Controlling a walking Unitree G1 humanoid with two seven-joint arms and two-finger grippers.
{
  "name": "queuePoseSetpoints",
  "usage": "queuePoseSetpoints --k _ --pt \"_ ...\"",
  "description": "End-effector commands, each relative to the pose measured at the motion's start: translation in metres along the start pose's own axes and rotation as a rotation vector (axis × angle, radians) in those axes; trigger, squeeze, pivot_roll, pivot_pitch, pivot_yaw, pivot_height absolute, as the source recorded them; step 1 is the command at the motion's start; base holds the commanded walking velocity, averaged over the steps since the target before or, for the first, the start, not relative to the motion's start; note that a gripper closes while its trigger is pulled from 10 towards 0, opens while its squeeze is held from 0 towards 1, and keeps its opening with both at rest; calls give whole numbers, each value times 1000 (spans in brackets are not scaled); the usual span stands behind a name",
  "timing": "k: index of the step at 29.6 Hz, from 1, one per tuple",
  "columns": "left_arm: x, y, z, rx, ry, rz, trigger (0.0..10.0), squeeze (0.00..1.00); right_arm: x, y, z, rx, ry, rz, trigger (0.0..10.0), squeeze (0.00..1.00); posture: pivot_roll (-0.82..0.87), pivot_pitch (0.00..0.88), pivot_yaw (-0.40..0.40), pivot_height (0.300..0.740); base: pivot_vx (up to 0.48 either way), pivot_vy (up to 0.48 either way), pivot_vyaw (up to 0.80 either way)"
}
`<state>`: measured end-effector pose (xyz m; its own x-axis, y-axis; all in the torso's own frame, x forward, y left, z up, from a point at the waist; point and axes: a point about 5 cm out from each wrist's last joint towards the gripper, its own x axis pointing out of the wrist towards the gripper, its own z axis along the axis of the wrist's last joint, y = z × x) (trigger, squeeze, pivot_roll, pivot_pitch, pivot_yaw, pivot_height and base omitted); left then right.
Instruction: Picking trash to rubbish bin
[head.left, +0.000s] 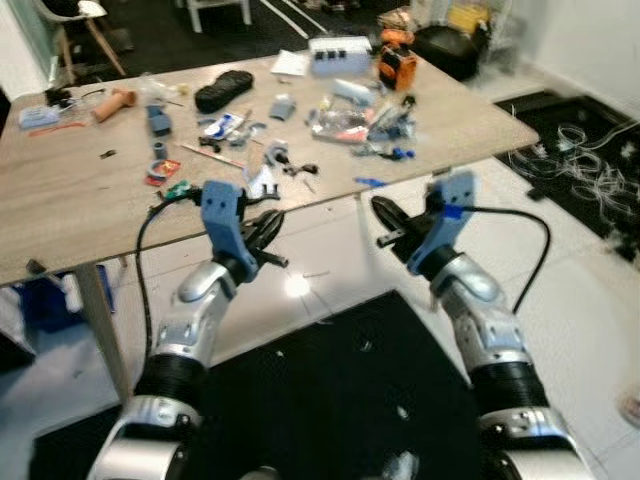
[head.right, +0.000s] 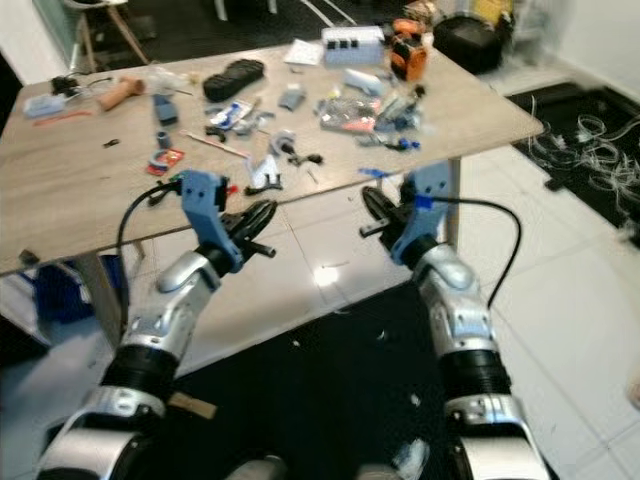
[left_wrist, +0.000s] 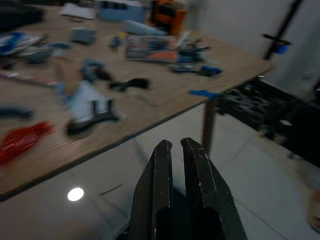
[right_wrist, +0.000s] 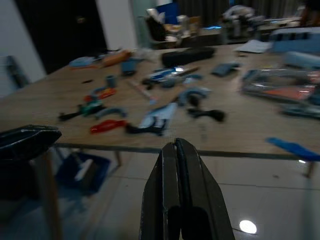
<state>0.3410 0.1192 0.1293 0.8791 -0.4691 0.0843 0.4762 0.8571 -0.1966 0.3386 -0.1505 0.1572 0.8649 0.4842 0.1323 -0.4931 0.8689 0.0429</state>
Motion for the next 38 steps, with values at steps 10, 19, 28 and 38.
queuePoseSetpoints --k 10,19,28,38 --pt "-1 1 -1 21 18 8 10000 0 -1 -1 -1 2 0 -7 10000 0 -87 0 20 740 0 0 800" --pt "0 1 0 28 13 14 10000 0 -2 -2 0 8 0 -18 10000 0 -87 0 18 740 0 0 800" --pt "0 -1 -2 66 32 -8 10000 0 -2 -6 -1 42 0 -52 10000 0 -87 0 19 740 115 0 117" --pt "0 -2 -3 64 38 -17 10000 0 -1 -6 -1 55 4 -59 10000 0 -87 0 18 740 480 0 0"
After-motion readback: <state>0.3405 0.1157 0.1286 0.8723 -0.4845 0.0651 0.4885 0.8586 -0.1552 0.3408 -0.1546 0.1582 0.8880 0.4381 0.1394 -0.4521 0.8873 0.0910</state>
